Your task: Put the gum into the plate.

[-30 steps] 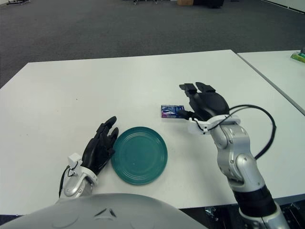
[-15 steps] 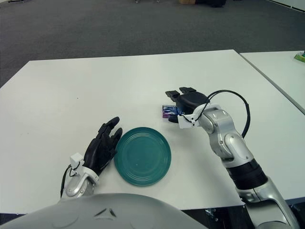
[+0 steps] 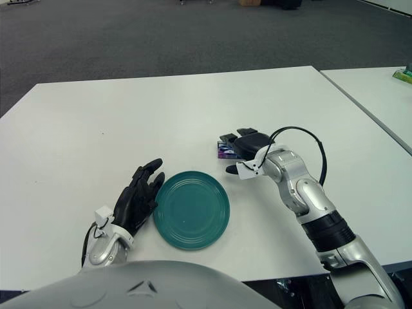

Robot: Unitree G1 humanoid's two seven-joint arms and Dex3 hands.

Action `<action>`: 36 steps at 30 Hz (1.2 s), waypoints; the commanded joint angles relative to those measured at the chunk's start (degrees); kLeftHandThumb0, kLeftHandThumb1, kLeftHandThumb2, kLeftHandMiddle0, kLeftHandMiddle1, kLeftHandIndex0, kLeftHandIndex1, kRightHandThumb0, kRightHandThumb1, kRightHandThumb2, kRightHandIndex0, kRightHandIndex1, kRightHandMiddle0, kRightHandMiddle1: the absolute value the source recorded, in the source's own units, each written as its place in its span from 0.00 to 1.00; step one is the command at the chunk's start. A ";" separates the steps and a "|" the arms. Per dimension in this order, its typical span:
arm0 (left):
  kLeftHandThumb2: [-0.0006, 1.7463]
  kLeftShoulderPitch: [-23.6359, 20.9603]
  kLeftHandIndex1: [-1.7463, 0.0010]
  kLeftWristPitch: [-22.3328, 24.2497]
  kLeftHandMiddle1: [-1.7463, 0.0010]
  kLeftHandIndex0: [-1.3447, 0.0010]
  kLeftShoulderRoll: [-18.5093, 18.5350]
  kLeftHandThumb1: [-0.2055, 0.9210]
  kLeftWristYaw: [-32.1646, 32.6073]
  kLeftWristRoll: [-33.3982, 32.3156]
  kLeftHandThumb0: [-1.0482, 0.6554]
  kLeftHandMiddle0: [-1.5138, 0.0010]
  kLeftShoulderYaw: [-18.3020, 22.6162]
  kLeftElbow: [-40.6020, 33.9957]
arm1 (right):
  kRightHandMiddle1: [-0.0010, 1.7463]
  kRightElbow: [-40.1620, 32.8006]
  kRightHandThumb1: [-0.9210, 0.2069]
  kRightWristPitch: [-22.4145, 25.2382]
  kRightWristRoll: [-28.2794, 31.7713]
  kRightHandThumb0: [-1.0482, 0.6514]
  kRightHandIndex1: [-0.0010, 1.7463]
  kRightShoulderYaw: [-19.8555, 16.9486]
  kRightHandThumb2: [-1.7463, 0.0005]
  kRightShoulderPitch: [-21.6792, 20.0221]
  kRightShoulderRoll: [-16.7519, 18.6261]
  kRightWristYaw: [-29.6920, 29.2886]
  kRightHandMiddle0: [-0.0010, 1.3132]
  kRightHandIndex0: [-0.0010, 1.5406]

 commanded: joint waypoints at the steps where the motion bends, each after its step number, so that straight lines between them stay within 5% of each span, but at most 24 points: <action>1: 0.60 -0.58 0.53 0.71 1.00 1.00 -1.01 1.00 0.74 0.45 0.01 0.85 -2.16 -0.86 | 0.11 1.51 0.00 -0.80 0.44 0.00 0.01 0.71 0.52 -2.52 0.35 -0.32 0.00 0.05; 15: 0.61 -1.25 0.60 0.86 1.00 1.00 -1.19 1.00 1.36 0.65 0.02 0.87 -2.08 -0.59 | 0.06 3.06 0.00 3.54 2.83 0.01 0.01 0.88 0.55 -3.27 3.67 1.33 0.00 0.06; 36: 0.59 -1.43 0.66 1.36 1.00 1.00 -1.30 1.00 1.68 -0.58 0.02 0.89 -1.59 -1.09 | 0.08 13.49 0.00 6.56 2.95 0.05 0.01 1.77 0.55 -6.64 8.26 -5.51 0.00 0.06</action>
